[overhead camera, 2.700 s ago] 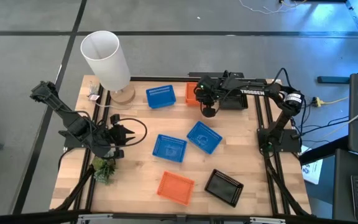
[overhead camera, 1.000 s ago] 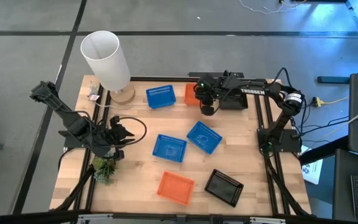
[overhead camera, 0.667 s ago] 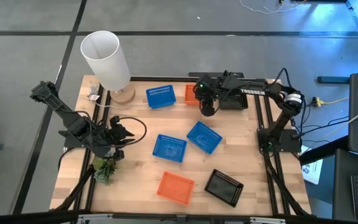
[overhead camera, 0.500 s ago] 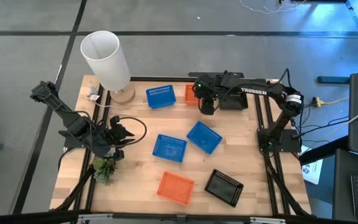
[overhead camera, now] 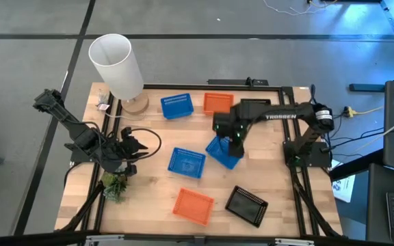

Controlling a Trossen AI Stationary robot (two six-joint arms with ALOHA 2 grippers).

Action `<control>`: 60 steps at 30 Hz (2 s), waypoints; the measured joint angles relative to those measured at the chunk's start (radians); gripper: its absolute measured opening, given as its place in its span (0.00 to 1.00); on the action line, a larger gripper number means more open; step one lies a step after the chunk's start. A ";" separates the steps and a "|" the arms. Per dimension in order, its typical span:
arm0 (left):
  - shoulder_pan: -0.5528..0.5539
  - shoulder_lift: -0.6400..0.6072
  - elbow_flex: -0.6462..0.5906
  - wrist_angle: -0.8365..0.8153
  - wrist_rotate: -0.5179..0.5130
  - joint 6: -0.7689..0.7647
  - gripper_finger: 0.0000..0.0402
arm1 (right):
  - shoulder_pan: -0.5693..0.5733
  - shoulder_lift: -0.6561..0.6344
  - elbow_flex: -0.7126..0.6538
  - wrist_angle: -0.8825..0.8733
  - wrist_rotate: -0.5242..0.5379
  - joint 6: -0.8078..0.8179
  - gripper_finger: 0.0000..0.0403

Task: Stack baskets by color
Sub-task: Stack the right blue bin on top of the top blue bin

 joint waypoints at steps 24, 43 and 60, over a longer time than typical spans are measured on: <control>0.000 0.000 0.000 0.128 -0.093 0.012 0.19 | 0.113 0.006 -0.372 0.504 0.128 0.198 0.33; 0.264 0.034 0.000 0.145 0.070 0.090 0.19 | 0.099 -0.024 -0.172 0.036 0.519 0.291 0.33; 0.713 0.231 0.000 0.427 0.510 0.896 0.19 | 0.202 -0.696 -0.660 0.362 0.422 0.616 0.33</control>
